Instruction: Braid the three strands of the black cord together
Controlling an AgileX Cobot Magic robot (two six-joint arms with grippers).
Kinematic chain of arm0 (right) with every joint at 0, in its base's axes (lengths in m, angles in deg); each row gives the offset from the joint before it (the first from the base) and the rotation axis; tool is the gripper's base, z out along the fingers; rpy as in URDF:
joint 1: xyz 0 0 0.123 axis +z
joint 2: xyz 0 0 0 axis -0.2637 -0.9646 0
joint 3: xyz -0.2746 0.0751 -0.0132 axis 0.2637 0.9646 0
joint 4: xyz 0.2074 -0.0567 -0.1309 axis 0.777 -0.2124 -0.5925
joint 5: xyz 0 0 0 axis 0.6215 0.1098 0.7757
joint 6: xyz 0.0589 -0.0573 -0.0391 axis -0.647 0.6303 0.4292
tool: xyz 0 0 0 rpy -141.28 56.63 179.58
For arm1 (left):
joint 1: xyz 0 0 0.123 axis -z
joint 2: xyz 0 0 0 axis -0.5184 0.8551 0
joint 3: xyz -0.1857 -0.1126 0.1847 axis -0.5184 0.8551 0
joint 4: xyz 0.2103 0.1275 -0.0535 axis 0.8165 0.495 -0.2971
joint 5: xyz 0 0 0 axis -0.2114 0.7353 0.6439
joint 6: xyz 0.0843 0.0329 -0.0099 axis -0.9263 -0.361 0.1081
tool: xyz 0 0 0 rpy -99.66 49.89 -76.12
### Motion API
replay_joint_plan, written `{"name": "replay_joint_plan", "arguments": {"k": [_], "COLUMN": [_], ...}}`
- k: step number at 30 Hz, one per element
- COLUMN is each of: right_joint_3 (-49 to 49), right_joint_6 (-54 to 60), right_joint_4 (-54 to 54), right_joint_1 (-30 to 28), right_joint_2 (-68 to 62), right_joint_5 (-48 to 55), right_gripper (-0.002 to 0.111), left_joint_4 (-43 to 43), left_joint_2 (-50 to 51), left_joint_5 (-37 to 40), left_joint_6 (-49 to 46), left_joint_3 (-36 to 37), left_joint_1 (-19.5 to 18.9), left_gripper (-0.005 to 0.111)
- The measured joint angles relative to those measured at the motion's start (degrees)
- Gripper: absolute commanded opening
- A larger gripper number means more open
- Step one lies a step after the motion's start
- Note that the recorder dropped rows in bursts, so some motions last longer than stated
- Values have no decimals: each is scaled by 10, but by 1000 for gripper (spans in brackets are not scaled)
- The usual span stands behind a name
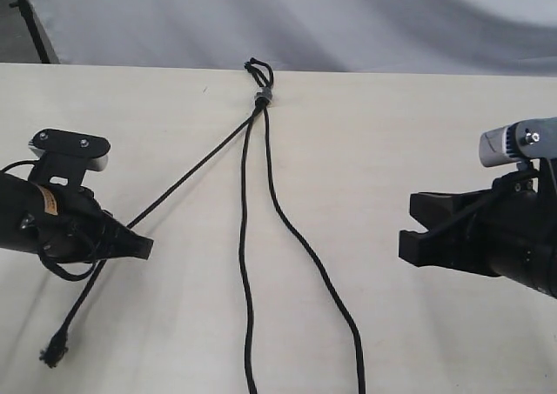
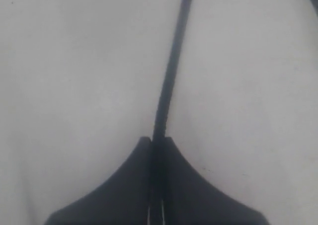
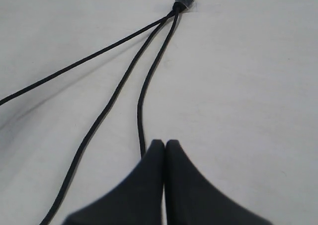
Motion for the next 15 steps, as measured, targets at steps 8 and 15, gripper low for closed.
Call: {"name": "replay_joint_plan", "arguments": {"k": [8,15], "right_joint_3": [-88,-150], "right_joint_6": [-4,-11], "right_joint_4": [14,28], "right_joint_1": [4,109], "right_joint_2": [-24,-134], "right_joint_5": [162,201], "right_gripper": [3,37], "left_joint_4": [5,5], "left_joint_2": [0,0], "left_joint_5": [19,19], "left_joint_6": [11,12], "left_joint_3": [6,6], "left_joint_1": [0,0], "left_gripper": [50,50]}}
